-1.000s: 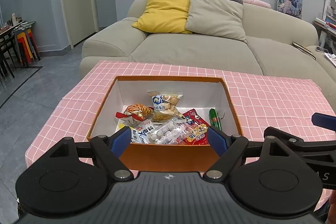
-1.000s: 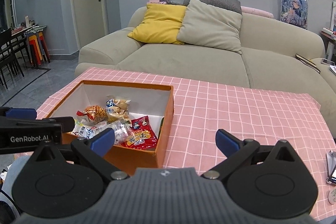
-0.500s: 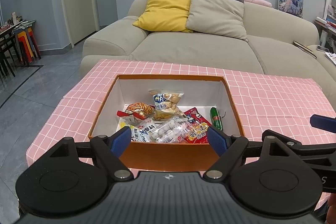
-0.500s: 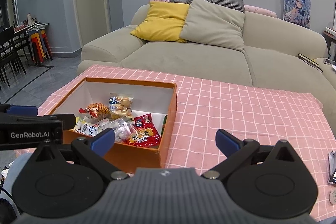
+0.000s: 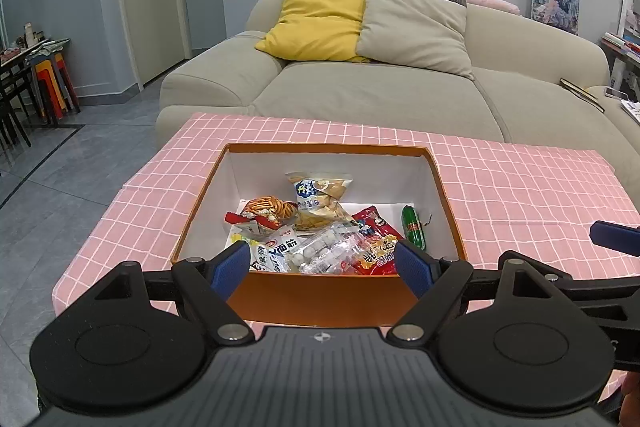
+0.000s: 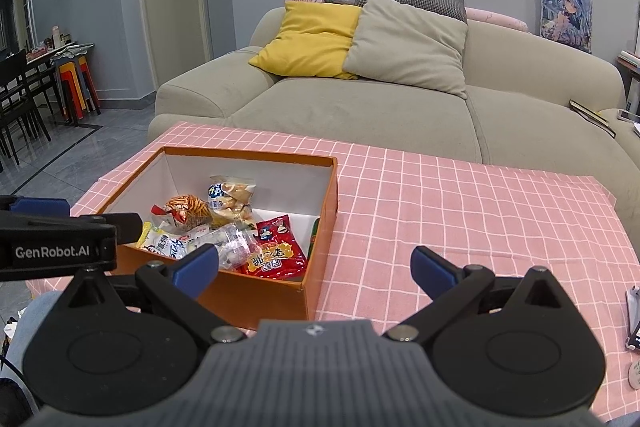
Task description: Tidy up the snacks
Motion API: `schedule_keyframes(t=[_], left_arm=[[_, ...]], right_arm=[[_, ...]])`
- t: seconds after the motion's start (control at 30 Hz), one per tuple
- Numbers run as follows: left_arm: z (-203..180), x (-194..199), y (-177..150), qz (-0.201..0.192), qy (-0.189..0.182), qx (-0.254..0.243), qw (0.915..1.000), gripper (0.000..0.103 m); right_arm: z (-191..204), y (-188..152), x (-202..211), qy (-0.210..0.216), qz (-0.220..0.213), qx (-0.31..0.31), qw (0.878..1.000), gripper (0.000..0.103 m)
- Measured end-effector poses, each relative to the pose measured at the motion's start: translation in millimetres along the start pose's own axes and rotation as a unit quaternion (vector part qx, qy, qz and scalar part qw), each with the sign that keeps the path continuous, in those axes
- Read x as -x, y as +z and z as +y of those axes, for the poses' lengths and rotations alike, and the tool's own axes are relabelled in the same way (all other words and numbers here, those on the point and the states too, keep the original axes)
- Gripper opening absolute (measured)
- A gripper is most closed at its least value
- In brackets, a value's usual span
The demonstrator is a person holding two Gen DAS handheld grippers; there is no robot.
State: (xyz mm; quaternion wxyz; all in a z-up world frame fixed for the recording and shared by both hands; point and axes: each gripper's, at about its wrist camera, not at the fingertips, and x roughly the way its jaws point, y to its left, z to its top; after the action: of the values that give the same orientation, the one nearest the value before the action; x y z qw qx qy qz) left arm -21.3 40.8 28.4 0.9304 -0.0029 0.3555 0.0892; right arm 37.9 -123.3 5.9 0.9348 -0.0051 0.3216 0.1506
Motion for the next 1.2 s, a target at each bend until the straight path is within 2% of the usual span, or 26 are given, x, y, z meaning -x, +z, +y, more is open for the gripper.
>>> schedule_keyframes(t=[1.2], left_arm=[[4.9, 3.0, -1.2, -0.002, -0.003, 0.001, 1.0, 0.095]], right_arm=[[3.9, -3.5, -3.9, 0.001, 0.003, 0.002, 1.0, 0.099]])
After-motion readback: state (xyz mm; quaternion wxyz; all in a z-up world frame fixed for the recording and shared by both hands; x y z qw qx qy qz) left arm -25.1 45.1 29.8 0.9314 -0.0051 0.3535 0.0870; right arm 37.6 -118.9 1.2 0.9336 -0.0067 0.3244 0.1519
